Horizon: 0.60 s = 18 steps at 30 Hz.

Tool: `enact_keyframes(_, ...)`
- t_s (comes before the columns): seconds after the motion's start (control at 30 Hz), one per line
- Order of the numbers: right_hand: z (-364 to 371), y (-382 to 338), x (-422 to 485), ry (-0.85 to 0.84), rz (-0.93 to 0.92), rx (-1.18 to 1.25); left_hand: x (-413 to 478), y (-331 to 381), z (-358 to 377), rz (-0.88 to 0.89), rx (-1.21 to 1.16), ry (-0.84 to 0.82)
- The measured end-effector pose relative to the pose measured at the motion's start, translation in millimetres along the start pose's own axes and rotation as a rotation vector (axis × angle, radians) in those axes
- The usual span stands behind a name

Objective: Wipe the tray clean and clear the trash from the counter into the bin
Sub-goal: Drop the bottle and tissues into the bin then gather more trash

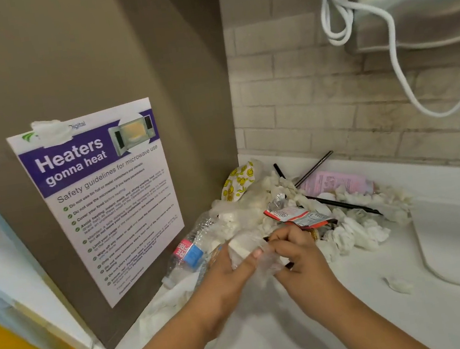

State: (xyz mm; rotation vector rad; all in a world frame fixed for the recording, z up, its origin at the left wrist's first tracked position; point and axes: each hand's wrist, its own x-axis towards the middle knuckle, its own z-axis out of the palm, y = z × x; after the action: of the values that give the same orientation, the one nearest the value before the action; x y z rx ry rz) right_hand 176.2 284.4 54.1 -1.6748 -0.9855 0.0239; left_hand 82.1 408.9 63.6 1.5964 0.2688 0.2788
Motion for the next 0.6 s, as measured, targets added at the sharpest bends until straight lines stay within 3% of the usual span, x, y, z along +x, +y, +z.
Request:
enact_keyframes(0.17,-5,-1,1,-0.012,0.027,0.024,-8,4,15,0.080,0.127,0.109)
enact_keyframes(0.33,-8,16,-1,-0.034,-0.014,-0.052,-11,-1,3,0.039,-0.030,0.164)
enact_keyframes(0.43,-19,48,-5,0.109,-0.020,-0.265,-14,-5,-9,-0.005,-0.118,0.221)
enact_keyframes(0.53,-34,77,-7,0.255,0.169,-0.587,-18,-7,-16,-0.029,-0.138,0.240)
enact_keyframes(0.6,-40,84,-9,0.213,0.288,-0.729,-21,-9,-17,-0.035,-0.118,0.272)
